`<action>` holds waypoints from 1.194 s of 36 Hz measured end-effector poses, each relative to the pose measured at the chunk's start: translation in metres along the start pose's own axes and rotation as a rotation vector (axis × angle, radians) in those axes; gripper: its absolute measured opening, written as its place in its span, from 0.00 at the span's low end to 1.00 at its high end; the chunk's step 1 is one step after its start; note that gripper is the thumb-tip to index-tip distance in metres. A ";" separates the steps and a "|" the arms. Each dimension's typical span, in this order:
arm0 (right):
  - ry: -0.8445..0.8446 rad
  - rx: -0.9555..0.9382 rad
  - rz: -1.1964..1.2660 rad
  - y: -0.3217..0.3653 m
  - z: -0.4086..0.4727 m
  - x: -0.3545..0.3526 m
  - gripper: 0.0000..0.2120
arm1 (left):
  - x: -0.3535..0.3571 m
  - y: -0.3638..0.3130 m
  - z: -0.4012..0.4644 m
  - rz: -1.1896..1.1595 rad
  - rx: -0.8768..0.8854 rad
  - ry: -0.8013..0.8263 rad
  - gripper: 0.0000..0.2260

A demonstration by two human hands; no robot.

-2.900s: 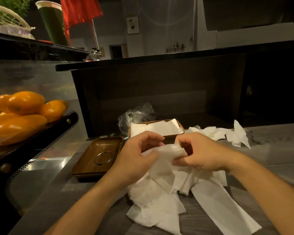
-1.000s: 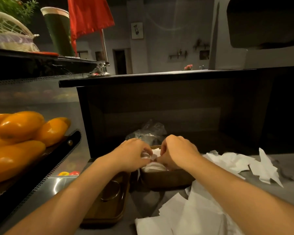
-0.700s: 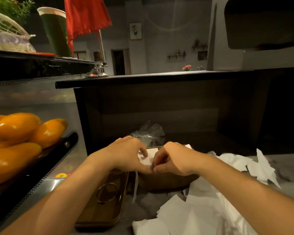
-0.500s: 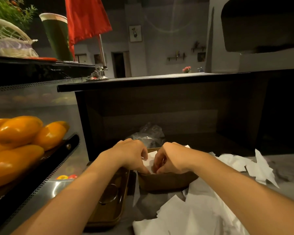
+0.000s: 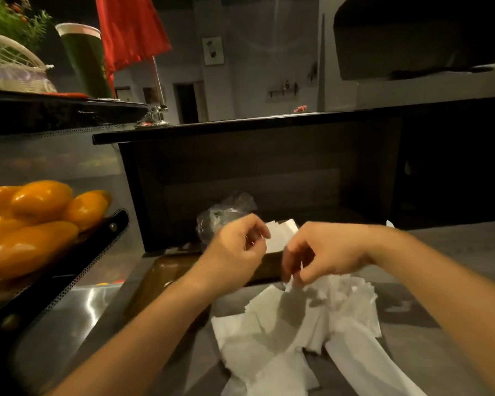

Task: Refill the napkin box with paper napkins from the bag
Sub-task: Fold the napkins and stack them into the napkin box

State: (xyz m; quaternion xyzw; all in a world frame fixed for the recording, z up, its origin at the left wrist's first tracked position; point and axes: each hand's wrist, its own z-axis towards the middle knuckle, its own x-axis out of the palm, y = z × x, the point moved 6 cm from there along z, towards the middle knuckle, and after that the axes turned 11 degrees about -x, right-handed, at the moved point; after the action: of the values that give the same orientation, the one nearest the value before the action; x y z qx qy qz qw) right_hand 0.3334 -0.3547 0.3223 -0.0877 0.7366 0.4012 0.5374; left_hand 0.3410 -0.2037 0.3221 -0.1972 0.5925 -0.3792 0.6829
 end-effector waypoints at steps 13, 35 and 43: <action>-0.028 -0.024 0.054 -0.024 -0.025 0.049 0.13 | 0.070 0.038 -0.034 0.026 -0.086 0.171 0.08; -0.157 -0.078 0.054 -0.027 -0.027 0.060 0.08 | 0.069 0.038 -0.039 0.024 -0.055 0.291 0.12; -0.119 -0.082 0.043 -0.027 -0.032 0.062 0.10 | 0.068 0.038 -0.039 0.017 -0.094 0.296 0.12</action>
State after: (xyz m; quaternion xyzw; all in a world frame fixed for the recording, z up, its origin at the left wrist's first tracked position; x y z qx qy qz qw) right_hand 0.3002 -0.3754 0.2589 -0.0699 0.6880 0.4470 0.5674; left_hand 0.3147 -0.2236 0.2413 -0.1659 0.7051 -0.3704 0.5814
